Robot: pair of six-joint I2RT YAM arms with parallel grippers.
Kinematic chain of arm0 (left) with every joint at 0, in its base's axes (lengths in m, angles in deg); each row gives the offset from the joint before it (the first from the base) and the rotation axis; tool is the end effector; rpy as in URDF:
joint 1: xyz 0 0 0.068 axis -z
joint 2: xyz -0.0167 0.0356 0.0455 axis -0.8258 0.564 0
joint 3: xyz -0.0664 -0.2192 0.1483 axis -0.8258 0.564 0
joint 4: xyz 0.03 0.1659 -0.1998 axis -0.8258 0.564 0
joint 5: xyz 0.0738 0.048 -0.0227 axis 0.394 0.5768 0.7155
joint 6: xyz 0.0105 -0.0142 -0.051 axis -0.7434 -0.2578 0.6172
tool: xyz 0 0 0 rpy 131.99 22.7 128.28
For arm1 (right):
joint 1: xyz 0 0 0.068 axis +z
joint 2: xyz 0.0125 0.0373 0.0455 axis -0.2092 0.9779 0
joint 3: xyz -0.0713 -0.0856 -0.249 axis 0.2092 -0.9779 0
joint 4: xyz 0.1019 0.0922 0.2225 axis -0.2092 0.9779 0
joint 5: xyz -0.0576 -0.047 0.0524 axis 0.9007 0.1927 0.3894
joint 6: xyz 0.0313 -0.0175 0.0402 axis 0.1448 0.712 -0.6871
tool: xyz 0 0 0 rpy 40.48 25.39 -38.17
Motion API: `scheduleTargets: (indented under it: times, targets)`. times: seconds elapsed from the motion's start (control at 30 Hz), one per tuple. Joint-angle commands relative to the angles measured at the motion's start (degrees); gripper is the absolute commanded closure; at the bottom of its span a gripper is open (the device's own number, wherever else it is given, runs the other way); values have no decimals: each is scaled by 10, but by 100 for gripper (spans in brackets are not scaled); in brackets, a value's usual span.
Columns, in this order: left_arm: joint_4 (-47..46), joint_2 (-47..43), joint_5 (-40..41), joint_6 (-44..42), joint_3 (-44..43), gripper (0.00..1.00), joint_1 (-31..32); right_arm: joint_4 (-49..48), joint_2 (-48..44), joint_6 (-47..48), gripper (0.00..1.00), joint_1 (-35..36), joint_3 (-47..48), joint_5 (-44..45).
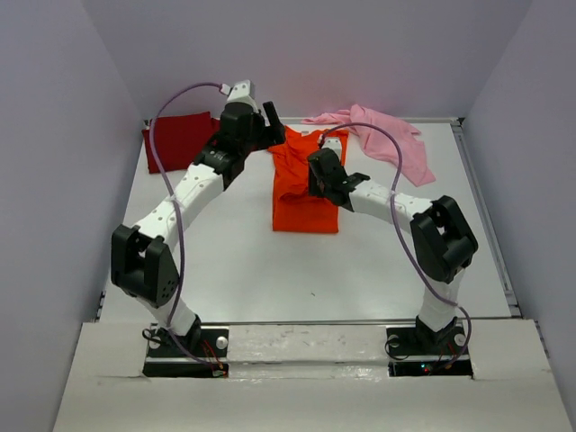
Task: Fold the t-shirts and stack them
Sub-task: Fold the tshirt
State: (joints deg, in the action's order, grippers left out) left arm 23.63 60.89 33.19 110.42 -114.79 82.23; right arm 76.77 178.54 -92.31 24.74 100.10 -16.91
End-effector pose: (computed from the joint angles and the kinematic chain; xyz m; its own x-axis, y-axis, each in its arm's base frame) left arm 0.3607 -0.1767 0.3566 -0.3522 -0.2982 -0.8872 0.2385 0.8880 -0.3931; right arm 0.3466 0.2408 0.2212 -0.6118 -0.0019 -0.7910 -0.0533 0.9978 0.0389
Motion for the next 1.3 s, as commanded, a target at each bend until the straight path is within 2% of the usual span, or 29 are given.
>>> scheduleTargets:
  times: [0.0,0.07,0.1,0.2,0.27,0.3,0.37,0.67,0.97,1.27]
  targets:
    - [55,-62,-32,-52,-25,15,-41,-6,-6,20,49,4,33,-73]
    - [39,-91,4,-70,7,15,-49,-7,4,20,46,4,36,-94]
    - [4,-102,16,-70,52,15,-50,-10,9,20,46,4,40,-114]
    - [-58,-144,-10,-55,115,15,-66,-11,40,22,44,4,56,-147]
    - [-50,-147,-50,-35,109,14,-82,-10,59,25,40,9,64,-154]
    - [-46,-148,-50,-38,106,14,-85,-10,62,28,33,9,66,-159]
    - [-47,-155,-70,-38,106,14,-86,-11,71,30,27,9,67,-159]
    - [-49,-169,-81,-26,112,14,-120,-7,82,17,25,26,72,-184]
    - [-50,-170,-83,-24,113,14,-126,8,87,3,25,58,76,-181]
    - [-57,-175,-84,-26,121,14,-126,22,124,26,25,58,118,-125]
